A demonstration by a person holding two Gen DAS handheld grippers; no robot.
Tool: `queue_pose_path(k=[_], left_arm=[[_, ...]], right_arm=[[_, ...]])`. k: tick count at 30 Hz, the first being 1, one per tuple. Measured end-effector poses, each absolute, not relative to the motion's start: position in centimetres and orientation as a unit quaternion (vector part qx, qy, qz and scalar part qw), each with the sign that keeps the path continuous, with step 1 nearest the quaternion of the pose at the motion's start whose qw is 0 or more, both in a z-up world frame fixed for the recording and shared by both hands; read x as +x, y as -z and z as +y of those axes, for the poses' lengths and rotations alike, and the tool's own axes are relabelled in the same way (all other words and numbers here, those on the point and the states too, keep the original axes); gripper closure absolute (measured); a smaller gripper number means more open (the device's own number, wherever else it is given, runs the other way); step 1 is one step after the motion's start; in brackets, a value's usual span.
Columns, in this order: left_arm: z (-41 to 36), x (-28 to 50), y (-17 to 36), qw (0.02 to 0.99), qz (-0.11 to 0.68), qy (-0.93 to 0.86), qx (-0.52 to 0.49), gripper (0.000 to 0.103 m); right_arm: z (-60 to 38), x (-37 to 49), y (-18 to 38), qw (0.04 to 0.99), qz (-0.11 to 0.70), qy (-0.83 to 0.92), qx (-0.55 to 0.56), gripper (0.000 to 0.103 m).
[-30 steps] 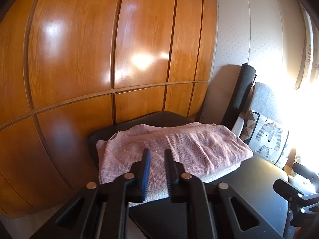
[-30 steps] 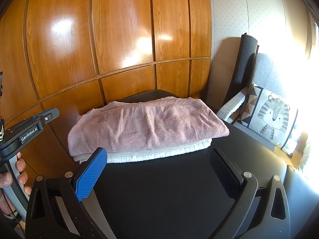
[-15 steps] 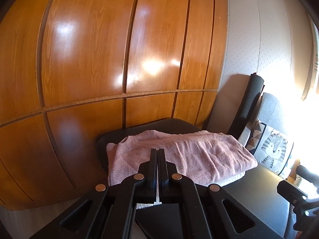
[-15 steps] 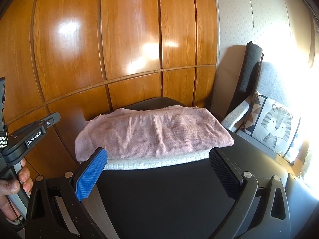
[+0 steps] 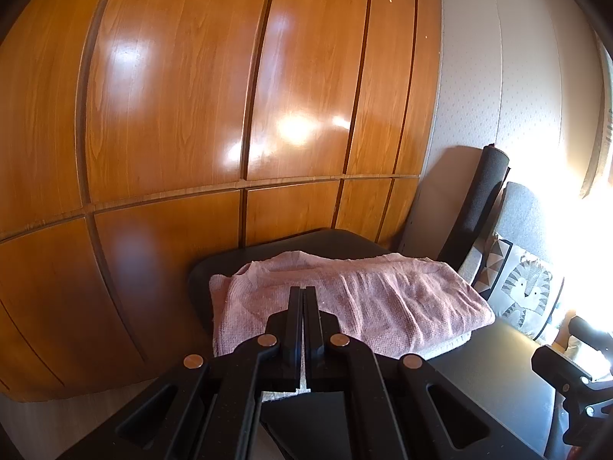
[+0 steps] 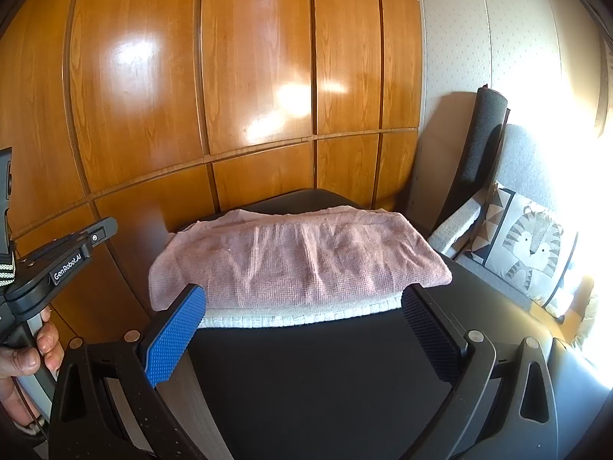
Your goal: Fold clothes
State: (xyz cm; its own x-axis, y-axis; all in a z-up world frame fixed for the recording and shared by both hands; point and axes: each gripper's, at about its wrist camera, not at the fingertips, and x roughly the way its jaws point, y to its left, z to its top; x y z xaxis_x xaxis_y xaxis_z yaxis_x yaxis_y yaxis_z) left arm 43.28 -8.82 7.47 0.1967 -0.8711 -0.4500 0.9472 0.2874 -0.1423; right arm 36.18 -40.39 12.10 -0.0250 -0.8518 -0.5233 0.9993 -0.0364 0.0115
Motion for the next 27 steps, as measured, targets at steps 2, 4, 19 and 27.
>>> queue_pose_path(k=[2, 4, 19, 27], left_arm=[[-8.8, 43.2, -7.5, 0.769, 0.228, 0.592, 0.084, 0.103], [-8.7, 43.2, -7.5, 0.768, 0.226, 0.593, 0.087, 0.103], [-8.9, 42.2, -7.7, 0.765, 0.226, 0.591, 0.124, 0.078], [-8.8, 41.7, -7.4, 0.782, 0.215, 0.566, 0.148, 0.068]], right_arm=[[-40.4, 36.2, -12.1, 0.668, 0.185, 0.692, 0.200, 0.000], [-40.4, 36.2, -12.0, 0.668, 0.186, 0.692, 0.201, 0.000], [-40.0, 36.2, -12.1, 0.665, 0.185, 0.695, 0.200, 0.000], [-40.1, 36.3, -12.4, 0.665, 0.185, 0.696, 0.196, 0.000]])
